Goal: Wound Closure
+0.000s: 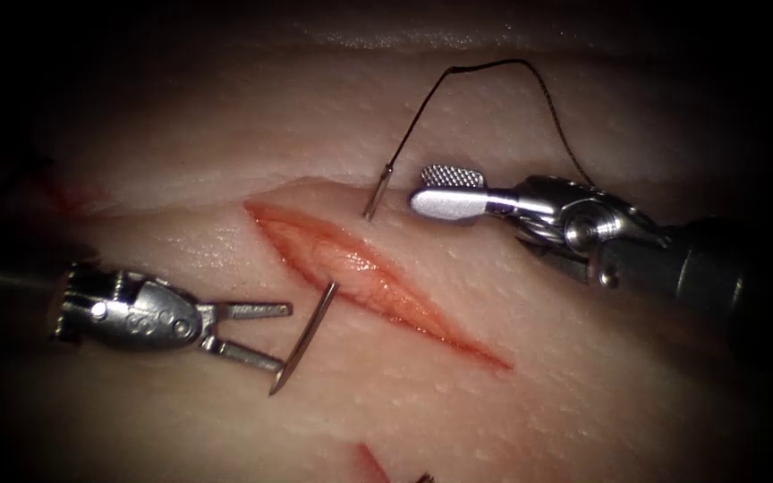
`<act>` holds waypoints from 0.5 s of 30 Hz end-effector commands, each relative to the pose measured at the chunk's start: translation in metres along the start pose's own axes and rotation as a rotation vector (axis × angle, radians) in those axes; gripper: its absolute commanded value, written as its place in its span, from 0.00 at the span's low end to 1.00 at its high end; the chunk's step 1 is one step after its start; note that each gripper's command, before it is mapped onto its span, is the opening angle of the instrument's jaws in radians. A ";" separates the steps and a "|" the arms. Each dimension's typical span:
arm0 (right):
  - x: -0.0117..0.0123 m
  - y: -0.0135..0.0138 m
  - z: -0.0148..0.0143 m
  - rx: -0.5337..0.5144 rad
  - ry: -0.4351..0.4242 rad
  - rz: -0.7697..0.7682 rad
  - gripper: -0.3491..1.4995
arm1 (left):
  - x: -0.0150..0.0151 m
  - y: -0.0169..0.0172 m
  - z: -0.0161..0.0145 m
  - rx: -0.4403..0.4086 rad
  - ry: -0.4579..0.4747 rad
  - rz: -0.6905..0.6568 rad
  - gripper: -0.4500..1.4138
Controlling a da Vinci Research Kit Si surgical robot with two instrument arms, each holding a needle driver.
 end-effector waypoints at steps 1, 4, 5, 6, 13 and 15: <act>0.0000 0.0003 0.0012 0.001 0.003 -0.005 0.79 | -0.0001 0.0002 0.0009 -0.013 0.015 0.036 0.64; -0.0002 0.0004 0.0015 -0.001 0.006 -0.008 0.79 | -0.0001 0.0004 0.0009 -0.031 0.032 0.052 0.69; -0.0003 0.0004 0.0016 -0.002 0.007 -0.010 0.78 | -0.0002 0.0004 0.0009 -0.030 0.031 0.055 0.69; -0.0005 0.0005 0.0018 -0.003 0.008 -0.011 0.78 | -0.0002 0.0003 0.0009 -0.029 0.030 0.057 0.69; -0.0016 0.0006 0.0023 -0.006 0.015 -0.024 0.78 | -0.0009 0.0001 0.0017 -0.028 0.023 0.066 0.69; -0.0019 0.0007 0.0024 -0.007 0.015 -0.026 0.77 | -0.0009 -0.0001 0.0021 -0.030 0.021 0.068 0.68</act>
